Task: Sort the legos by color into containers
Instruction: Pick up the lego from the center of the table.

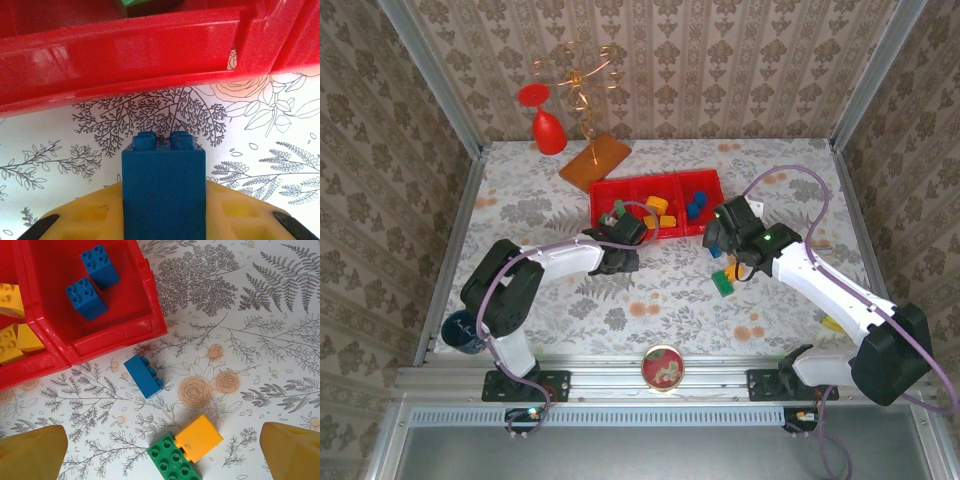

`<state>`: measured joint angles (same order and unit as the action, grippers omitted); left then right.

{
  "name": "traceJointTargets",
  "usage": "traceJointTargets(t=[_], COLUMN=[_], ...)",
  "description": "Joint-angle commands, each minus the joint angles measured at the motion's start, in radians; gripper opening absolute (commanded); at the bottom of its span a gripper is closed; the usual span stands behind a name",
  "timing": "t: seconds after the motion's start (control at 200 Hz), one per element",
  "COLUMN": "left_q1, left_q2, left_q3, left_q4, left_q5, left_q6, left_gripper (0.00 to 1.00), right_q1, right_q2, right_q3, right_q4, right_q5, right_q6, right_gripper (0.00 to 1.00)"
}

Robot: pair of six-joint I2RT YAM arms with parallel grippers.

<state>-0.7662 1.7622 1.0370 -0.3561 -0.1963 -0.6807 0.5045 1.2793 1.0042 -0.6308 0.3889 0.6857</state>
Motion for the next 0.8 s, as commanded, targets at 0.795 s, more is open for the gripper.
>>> traceJointTargets(t=[0.795], left_q1=[-0.044], left_q2=[-0.109], left_q3=[0.022], left_q4=[-0.072], left_q5=[-0.034], left_q6=[0.044], left_gripper=[0.2], right_q1=[-0.007], right_q2=[-0.027], right_q3=[-0.021], right_q4=[-0.006], right_q5=[0.021], right_q6=[0.037], right_gripper=[1.0])
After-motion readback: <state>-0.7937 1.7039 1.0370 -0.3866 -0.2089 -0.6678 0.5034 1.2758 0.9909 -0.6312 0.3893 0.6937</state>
